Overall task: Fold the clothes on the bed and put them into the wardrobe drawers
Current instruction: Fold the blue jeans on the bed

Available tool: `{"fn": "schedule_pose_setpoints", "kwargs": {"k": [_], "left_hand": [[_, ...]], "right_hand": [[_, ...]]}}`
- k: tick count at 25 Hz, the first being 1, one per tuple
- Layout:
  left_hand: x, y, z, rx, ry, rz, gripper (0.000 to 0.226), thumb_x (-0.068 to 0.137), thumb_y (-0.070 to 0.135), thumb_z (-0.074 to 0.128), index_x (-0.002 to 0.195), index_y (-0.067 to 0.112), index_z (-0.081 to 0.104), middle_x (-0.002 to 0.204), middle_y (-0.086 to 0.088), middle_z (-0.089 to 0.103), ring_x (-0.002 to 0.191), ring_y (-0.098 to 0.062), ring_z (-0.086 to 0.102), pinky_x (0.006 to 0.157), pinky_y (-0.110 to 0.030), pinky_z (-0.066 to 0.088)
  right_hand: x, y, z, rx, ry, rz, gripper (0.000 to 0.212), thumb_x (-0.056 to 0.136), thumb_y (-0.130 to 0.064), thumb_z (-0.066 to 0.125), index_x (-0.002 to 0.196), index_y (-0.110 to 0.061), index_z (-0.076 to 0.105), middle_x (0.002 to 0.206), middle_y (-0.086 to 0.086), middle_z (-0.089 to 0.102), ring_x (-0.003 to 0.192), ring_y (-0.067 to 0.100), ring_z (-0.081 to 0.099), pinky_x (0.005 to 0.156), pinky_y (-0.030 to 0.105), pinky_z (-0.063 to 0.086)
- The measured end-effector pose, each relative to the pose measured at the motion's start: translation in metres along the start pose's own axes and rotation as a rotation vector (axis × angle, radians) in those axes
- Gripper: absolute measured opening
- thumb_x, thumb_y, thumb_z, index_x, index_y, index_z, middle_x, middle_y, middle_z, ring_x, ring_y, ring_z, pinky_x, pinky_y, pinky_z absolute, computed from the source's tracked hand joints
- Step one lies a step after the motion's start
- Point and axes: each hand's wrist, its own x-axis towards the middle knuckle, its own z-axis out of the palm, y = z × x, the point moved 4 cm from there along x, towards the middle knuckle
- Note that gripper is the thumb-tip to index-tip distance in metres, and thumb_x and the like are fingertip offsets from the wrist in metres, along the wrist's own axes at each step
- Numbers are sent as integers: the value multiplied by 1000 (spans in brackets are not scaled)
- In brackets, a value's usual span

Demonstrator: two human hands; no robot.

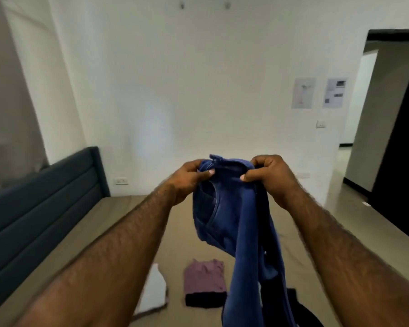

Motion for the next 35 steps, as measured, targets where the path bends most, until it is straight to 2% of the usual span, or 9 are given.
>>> {"fn": "schedule_pose_setpoints", "kwargs": {"k": [5,8,11,14,21,24,27,32,35], "left_hand": [[-64,106,-129,290,-177,43,29,99,-5,61,125,4,70,113,-15,76,102,-27,73,96,-40,60],[-95,138,-169,464,-342,-6,28,89,0,64,113,7,75,106,-14,77,97,-26,74,91,-38,61],[-123,160,-192,636,-498,6,33,89,-2,59,114,6,77,117,-20,75,110,-34,71,104,-48,56],[-155,175,-220,715,-583,-24,30,90,-4,58,112,4,77,118,-24,74,111,-40,69,107,-58,52],[-218,230,-312,812,-286,-67,19,92,0,70,104,11,79,106,-12,78,101,-26,73,97,-43,60],[-243,215,-373,1328,-18,-261,23,85,40,86,98,21,79,90,4,80,85,-14,73,84,-36,59],[-260,180,-396,1611,-93,-592,44,76,60,86,109,33,76,98,14,77,94,-11,71,91,-34,56],[-241,188,-380,1123,481,191,23,83,33,88,85,17,72,75,2,69,68,-15,62,68,-32,51],[-246,129,-372,1206,99,-319,32,75,51,91,81,24,76,76,8,75,68,-11,68,71,-33,59]], "right_hand": [[-7,-49,126,-48,-562,188,48,100,-48,60,107,-2,72,94,16,76,73,28,72,55,30,52],[-6,-58,174,88,-352,92,19,108,-11,53,125,-12,61,122,15,70,79,29,72,59,35,53],[-17,-70,237,30,-426,-75,73,93,15,54,145,-36,47,144,-12,55,90,20,67,69,32,55],[-31,-92,312,-78,-575,-57,69,84,26,51,131,-25,57,122,-10,68,105,14,68,80,28,62],[-31,-95,397,-277,-712,16,49,66,-6,90,112,-9,75,113,9,78,108,28,73,96,47,61],[-20,-83,373,-176,-571,17,25,74,-8,88,95,-11,74,91,2,79,87,23,75,83,40,61],[6,-109,336,-340,-336,-118,26,68,-19,95,81,-21,73,74,-9,73,72,11,68,70,32,55],[29,-157,284,-294,-88,-301,35,68,-13,92,95,-26,74,86,-9,75,79,8,69,67,18,51],[30,-117,274,-961,-453,-79,27,69,-31,91,91,-22,77,84,-2,75,79,16,69,74,33,61]]}}
